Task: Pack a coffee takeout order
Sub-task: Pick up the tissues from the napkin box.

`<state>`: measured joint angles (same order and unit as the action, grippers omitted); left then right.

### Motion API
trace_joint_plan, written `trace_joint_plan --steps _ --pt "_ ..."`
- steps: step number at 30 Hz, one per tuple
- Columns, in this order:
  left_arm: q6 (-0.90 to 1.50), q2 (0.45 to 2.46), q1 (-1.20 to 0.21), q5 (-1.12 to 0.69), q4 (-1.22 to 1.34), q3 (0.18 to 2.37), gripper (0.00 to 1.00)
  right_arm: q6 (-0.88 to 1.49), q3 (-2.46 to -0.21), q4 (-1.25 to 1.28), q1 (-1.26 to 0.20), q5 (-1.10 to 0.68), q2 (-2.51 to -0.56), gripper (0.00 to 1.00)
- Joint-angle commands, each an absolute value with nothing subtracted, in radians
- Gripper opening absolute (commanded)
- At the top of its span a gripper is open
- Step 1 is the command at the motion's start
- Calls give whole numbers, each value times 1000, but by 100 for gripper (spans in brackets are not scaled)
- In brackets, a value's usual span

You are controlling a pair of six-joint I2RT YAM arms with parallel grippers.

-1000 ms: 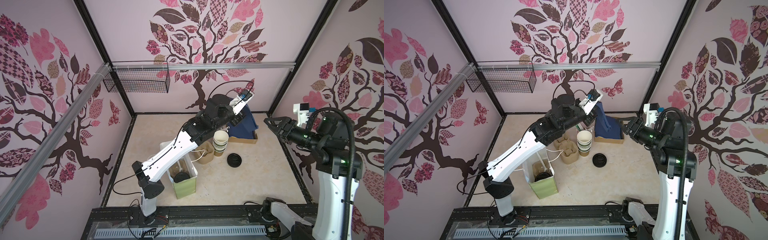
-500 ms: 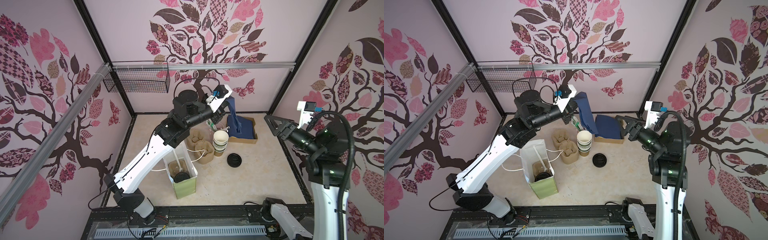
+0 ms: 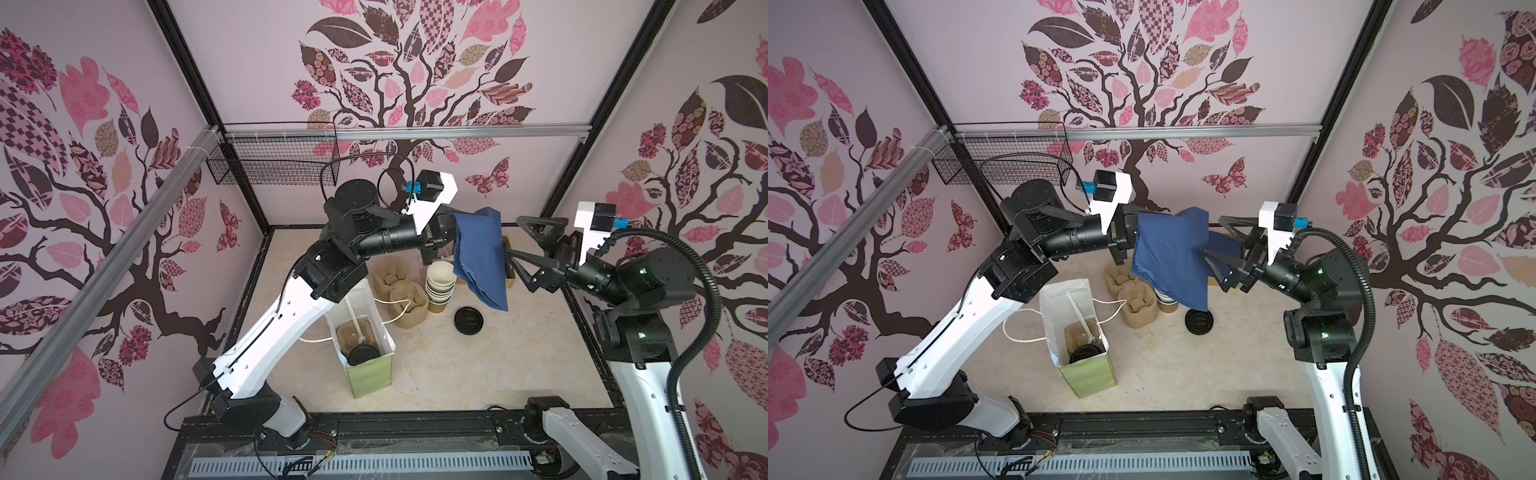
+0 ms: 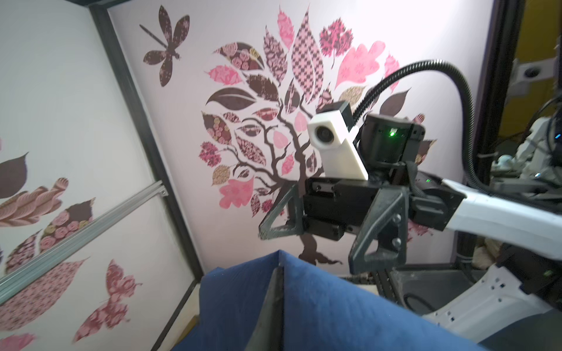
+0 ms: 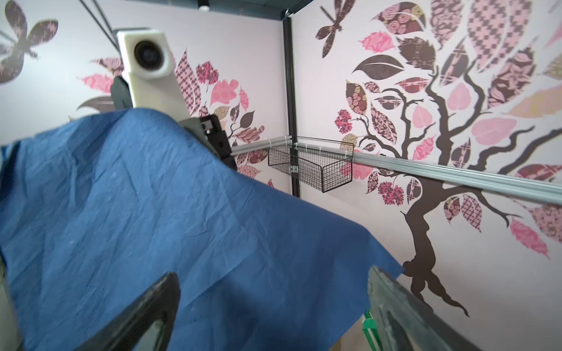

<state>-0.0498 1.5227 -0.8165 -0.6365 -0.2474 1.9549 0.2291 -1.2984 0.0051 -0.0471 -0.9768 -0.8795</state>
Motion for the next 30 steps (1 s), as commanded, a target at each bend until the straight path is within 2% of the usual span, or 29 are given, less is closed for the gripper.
trace_joint_plan --steps 1,9,15,21,23,26,30 --pt "113 1539 -817 -732 -123 1904 0 22 -1386 -94 -75 -1021 -908 100" --pt "149 1539 -822 -738 -131 1894 0 -59 -1373 -182 -134 -1030 -942 99" --pt "177 1522 -825 -754 -141 1876 0 -155 -1376 -265 -138 -960 -956 86" --pt "226 1531 -824 -792 -127 1879 0 -147 -1369 -224 -157 -951 -972 81" --pt "235 1535 -824 -795 -130 1873 0 -139 -1366 -199 -182 -933 -983 83" --pt "236 1540 -825 -789 -141 1876 0 -140 -1366 -169 -229 -901 -992 98" --pt "227 1545 -825 -788 -143 1877 0 -99 -1356 -92 -237 -921 -1003 100"
